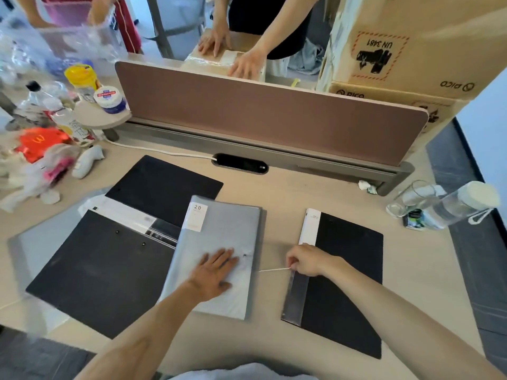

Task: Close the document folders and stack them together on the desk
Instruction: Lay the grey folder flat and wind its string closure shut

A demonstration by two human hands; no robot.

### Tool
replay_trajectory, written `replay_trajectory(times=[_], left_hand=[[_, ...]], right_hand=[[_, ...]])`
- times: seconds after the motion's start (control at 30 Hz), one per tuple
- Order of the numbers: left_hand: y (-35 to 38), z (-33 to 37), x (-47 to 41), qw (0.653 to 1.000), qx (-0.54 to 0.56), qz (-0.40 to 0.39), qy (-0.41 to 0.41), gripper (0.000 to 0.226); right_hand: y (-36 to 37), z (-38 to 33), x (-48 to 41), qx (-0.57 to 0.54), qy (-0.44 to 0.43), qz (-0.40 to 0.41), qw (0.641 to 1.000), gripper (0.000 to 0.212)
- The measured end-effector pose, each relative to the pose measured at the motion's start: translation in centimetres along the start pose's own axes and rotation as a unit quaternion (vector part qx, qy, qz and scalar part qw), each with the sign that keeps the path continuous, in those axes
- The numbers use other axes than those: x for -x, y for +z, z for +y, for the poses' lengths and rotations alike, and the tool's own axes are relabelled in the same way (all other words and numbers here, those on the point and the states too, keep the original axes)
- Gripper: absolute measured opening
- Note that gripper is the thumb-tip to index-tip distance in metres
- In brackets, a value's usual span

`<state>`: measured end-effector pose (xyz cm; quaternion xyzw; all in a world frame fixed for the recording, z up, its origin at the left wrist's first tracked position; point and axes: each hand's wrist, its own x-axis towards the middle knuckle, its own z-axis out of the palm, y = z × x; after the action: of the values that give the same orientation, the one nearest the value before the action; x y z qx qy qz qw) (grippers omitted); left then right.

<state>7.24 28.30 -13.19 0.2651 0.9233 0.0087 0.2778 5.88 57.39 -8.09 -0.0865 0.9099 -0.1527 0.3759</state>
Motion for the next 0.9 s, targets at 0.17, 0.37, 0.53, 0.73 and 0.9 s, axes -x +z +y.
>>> replay_trajectory(times=[0.17, 0.37, 0.53, 0.73, 0.9], left_hand=[[0.5, -1.1, 1.0, 1.000, 0.000, -0.020, 0.000, 0.072], [1.1, -2.8, 2.4, 0.999, -0.023, -0.010, 0.026, 0.068], [1.6, -5.8, 2.4, 0.993, -0.070, 0.009, 0.091, 0.060], [0.6, -8.2, 2.4, 0.988, -0.043, 0.002, 0.147, 0.055], [0.9, -8.8, 2.2, 0.985, -0.028, 0.014, 0.169, 0.053]], right_hand=[[-0.2, -0.5, 0.0, 0.006, 0.014, -0.033, 0.999, 0.015], [-0.6, -4.0, -0.6, -0.147, 0.009, -0.073, 0.986, 0.015], [-0.8, -8.3, -2.4, -0.240, 0.003, -0.067, 0.968, 0.016], [-0.2, -12.4, -5.6, -0.269, 0.041, -0.039, 0.961, 0.011], [1.3, -14.2, -8.4, -0.188, 0.086, -0.026, 0.978, 0.022]])
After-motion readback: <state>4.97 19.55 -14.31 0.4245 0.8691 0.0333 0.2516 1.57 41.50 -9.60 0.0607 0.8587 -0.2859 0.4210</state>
